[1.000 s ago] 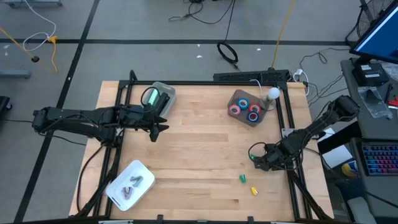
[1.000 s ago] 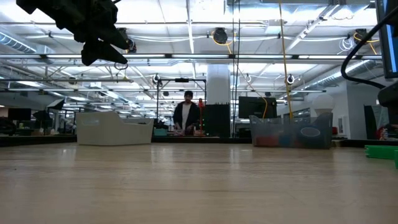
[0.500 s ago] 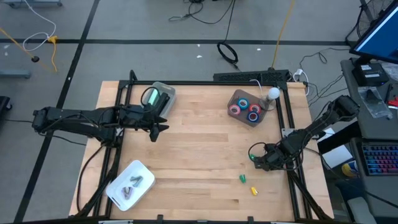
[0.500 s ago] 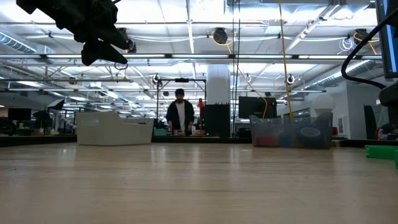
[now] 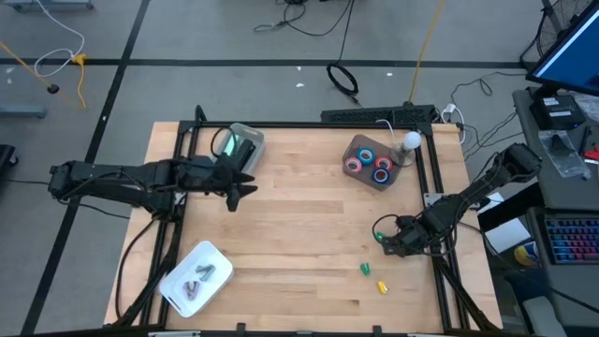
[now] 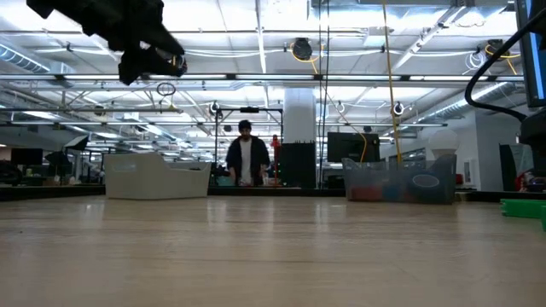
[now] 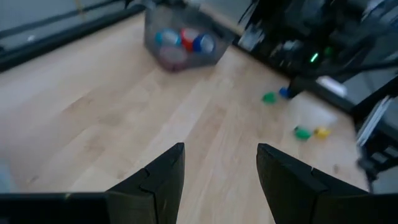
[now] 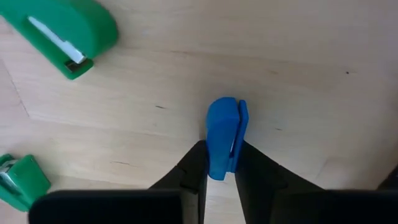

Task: Pick and place Stapler, Stapler remover, tape
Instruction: Put the small blue stapler into the gray bin

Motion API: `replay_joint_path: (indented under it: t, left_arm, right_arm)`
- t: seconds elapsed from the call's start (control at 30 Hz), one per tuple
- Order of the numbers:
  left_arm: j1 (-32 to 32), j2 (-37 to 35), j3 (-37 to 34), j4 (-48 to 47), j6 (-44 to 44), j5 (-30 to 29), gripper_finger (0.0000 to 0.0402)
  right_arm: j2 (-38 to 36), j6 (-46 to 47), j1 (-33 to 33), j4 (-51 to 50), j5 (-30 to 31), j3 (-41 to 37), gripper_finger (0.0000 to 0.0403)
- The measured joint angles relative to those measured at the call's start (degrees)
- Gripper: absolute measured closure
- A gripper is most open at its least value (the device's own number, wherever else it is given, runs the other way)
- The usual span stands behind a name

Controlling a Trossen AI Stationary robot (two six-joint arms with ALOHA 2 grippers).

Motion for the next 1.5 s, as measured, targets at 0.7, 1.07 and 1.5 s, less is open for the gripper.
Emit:
replay_joint_path:
  t: [0.7, 1.07, 1.5]
  left_arm:
    - [-0.17, 14.66, 0.0, 26.96, -0.74, 6.57, 0.0201]
    - [0.0, 30.68, 0.0, 56.12, -7.21, 16.67, 0.0201]
    - [0.58, 43.61, 13.7, 55.62, -11.17, 22.56, 0.0201]
  right_arm:
    - [-9.78, -42.05, -7.25, 42.82, 25.42, 1.11, 0.0351]
    - [-6.74, -60.27, -17.56, 57.65, 23.61, 1.14, 0.0351]
    - [-1.41, -68.61, -22.06, 70.18, 21.49, 1.22, 0.0351]
